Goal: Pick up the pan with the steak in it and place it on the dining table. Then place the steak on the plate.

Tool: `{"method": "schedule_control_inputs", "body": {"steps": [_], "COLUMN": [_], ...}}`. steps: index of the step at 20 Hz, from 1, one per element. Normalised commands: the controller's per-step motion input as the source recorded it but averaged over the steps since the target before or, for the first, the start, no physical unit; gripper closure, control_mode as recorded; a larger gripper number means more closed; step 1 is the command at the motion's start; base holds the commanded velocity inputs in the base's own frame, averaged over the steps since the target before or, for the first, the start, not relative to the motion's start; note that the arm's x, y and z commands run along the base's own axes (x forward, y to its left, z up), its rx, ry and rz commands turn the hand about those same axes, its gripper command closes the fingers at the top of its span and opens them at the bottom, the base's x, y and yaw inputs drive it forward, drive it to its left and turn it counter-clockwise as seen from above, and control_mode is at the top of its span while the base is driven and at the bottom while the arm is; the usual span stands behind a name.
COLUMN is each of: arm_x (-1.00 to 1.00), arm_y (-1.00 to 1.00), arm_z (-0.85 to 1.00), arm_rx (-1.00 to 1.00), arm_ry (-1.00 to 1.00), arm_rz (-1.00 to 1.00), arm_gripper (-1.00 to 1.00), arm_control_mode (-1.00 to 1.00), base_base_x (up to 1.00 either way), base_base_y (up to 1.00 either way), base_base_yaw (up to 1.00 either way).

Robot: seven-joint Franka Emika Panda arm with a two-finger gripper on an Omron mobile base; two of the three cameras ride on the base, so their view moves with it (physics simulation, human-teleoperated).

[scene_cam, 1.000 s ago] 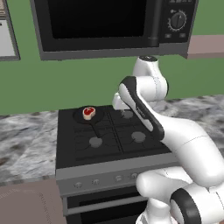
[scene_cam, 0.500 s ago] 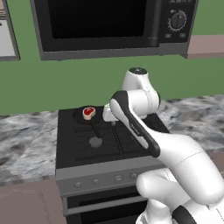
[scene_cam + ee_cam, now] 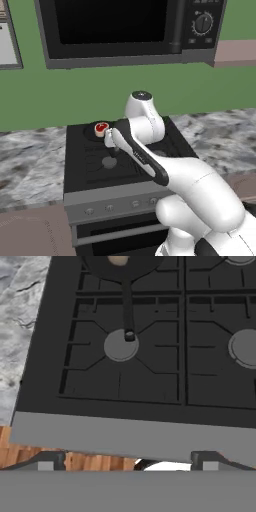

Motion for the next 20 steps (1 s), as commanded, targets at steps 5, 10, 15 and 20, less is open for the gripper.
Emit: {"method": "schedule_control_inputs", "body": {"steps": [5, 10, 15, 20], "arm_x": [0.67, 0.75, 0.73, 0.56], "arm_y": [0.27, 0.16, 0.01, 0.0], "arm_z": [-0.29, -0.27, -0.24, -0.32], "arm_rx": [0.0, 0.0, -0.02, -0.06], "arm_ry": [0.0, 0.0, 0.0, 0.0], "arm_rz": [0.0, 0.0, 0.0, 0.0], "arm_gripper": [-1.0, -1.0, -1.0, -1.0], "arm_control_mode": [-1.0, -1.0, -1.0, -1.0], "base_base_x": [0.0, 0.0, 0.0, 0.0], "base_base_y": [0.0, 0.0, 0.0, 0.0], "base_base_yaw": [0.0, 0.0, 0.0, 0.0]}}
